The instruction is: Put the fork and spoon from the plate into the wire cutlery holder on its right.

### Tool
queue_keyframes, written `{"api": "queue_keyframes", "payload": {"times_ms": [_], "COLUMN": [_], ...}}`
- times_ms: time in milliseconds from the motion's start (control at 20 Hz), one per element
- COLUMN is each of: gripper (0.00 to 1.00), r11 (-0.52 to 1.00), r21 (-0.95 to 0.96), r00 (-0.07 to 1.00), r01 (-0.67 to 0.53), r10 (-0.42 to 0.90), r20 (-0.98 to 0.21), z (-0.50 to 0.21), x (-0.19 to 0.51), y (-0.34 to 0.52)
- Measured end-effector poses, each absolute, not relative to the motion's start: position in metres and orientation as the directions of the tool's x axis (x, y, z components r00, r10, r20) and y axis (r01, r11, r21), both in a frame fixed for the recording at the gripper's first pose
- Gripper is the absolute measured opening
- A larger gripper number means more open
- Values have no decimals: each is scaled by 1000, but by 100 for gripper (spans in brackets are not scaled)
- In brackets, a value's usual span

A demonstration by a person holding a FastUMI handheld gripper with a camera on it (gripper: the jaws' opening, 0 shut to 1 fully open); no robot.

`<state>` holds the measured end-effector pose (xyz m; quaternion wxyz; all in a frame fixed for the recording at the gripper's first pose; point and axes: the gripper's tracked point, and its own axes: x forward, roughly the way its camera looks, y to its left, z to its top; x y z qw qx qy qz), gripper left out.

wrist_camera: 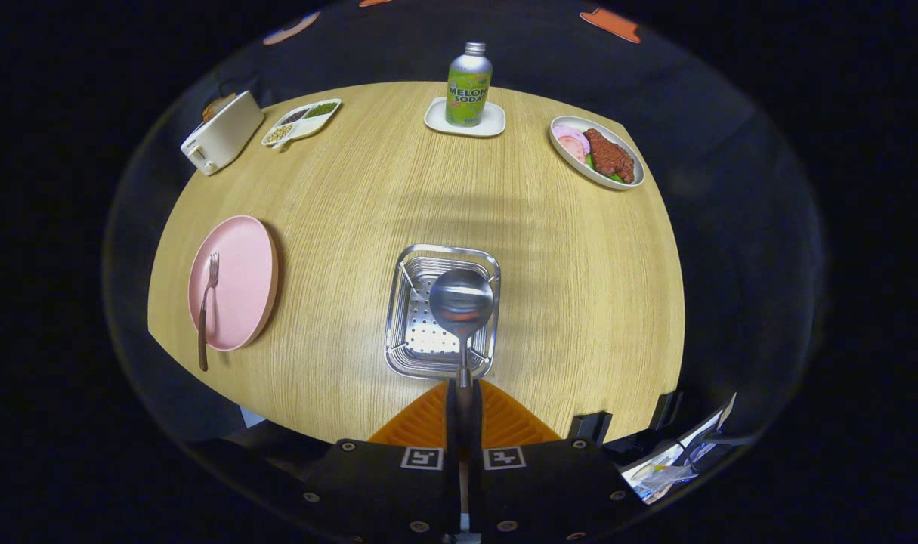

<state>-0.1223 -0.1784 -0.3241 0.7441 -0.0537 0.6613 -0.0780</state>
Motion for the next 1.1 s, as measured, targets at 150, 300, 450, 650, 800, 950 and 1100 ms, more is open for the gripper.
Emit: {"api": "queue_keyframes", "payload": {"times_ms": [150, 300, 450, 650, 800, 950, 1100], "gripper": [6, 6, 8, 11, 10, 10, 11], "r11": [984, 987, 986, 983, 982, 983, 984], "r21": [-174, -153, -158, -144, -132, -112, -85], "r00": [90, 81, 94, 140, 217, 351, 510], "r01": [31, 39, 62, 114, 136, 144, 157], "r10": [-176, -156, -163, -160, -160, -156, -155], "r20": [-980, -984, -982, -977, -963, -923, -846], "z": [-329, -329, -328, -325, -317, -302, -278], "x": [-118, -114, -108, -98, -86, -68, -46], "y": [-176, -175, -178, -179, -178, -174, -166]}}
